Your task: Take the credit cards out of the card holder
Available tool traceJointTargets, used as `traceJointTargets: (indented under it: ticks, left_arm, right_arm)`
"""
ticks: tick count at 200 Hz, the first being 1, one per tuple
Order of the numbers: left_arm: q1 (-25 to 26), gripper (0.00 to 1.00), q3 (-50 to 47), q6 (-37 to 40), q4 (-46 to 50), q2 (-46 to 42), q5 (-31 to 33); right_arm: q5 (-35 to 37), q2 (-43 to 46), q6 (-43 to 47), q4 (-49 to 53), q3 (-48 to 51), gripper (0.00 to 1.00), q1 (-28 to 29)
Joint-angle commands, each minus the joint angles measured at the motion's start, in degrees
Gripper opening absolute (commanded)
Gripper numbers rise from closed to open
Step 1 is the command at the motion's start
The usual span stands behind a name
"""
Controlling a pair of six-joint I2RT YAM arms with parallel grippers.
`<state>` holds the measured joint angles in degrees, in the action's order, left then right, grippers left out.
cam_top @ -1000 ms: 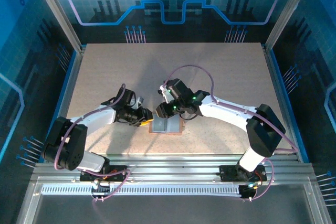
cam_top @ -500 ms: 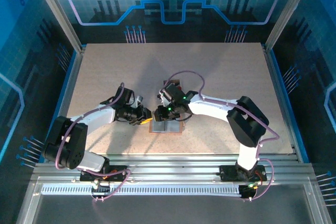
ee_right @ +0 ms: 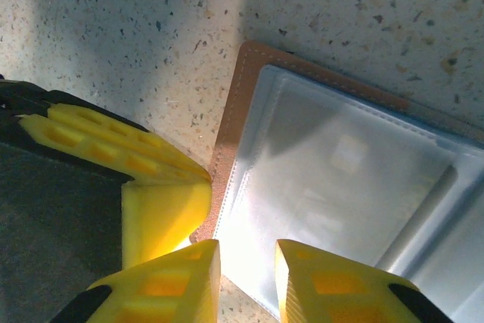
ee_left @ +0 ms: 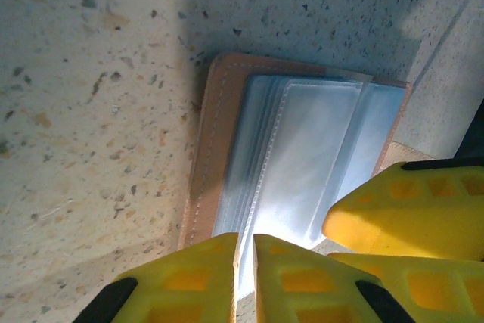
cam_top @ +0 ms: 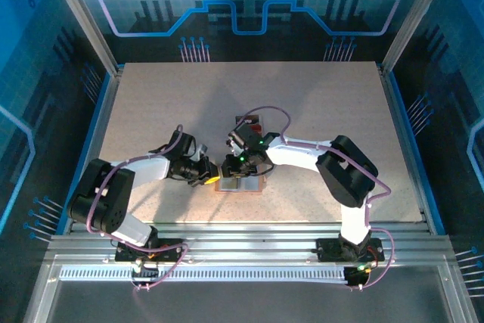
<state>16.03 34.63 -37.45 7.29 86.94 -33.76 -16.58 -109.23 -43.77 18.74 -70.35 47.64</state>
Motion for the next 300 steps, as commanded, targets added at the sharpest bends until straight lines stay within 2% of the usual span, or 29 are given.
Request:
traceJointTargets:
  ticks: [1, 80, 159, 264, 284, 300]
  left_arm:
    - [0.6, 0.13, -0.6, -0.2, -0.9, 0.8, -1.9]
    - [0.9, 0.08, -1.3, -0.5, -0.9, 2.7, -0.3]
    - [0.9, 0.06, -2.0, -0.5, 0.7, 3.8, 2.2]
    - [0.9, 0.07, -0.9, -1.3, 2.5, 0.9, 2.4]
    - [1.2, 0.11, -0.4, -2.0, 2.3, -1.4, 1.8]
    - [2.1, 0.17, 0.3, -2.7, 2.4, -3.3, 1.7]
  right_arm:
    - [-1.4, -0.9, -1.4, -0.6, 1.0, 0.25, 0.5]
    - [-0.3, -2.9, 0.3, 3.0, 0.1, 0.25, 0.4]
    - [2.3, 0.1, 1.3, 5.7, 1.9, 0.25, -0.8]
    - [-4.8, 4.2, -3.0, -8.7, 12.3, 0.25, -4.6]
    - [-5.8, 5.0, -4.1, -12.2, 14.5, 0.25, -5.0]
    - [-7.2, 5.1, -5.0, -14.8, 15.9, 0.25, -5.4]
